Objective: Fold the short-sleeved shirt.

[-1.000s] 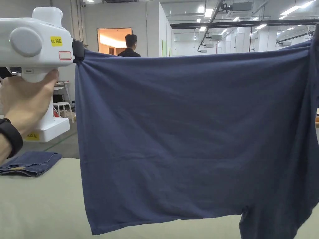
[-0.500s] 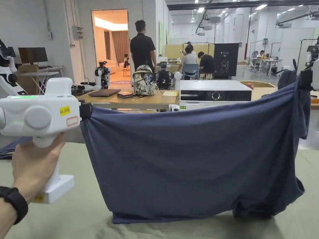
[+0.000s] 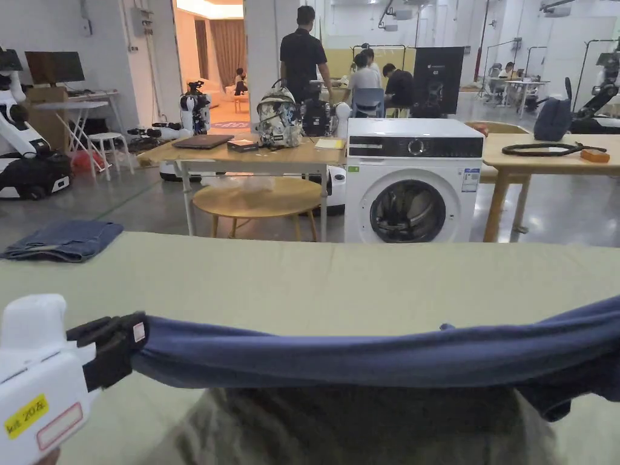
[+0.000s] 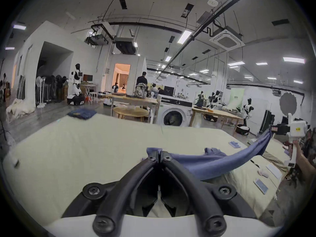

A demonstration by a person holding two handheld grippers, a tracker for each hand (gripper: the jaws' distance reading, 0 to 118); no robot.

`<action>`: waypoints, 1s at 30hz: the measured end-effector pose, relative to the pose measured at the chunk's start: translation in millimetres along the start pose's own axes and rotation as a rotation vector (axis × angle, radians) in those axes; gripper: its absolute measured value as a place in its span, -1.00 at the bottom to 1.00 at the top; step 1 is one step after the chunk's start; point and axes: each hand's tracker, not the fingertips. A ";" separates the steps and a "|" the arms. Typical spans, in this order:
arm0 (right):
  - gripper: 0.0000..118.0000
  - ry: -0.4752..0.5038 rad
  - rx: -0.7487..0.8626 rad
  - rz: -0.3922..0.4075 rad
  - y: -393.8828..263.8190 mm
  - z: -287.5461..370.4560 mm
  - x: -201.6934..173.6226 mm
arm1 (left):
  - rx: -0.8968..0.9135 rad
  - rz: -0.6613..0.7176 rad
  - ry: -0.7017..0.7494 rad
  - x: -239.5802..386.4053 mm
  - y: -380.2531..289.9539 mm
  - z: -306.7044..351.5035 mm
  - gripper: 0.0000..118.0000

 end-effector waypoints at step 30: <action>-0.50 -0.031 -0.076 -0.053 -187.6 113.9 -54.1 | -0.004 -0.119 0.078 61.7 -84.7 124.6 -0.61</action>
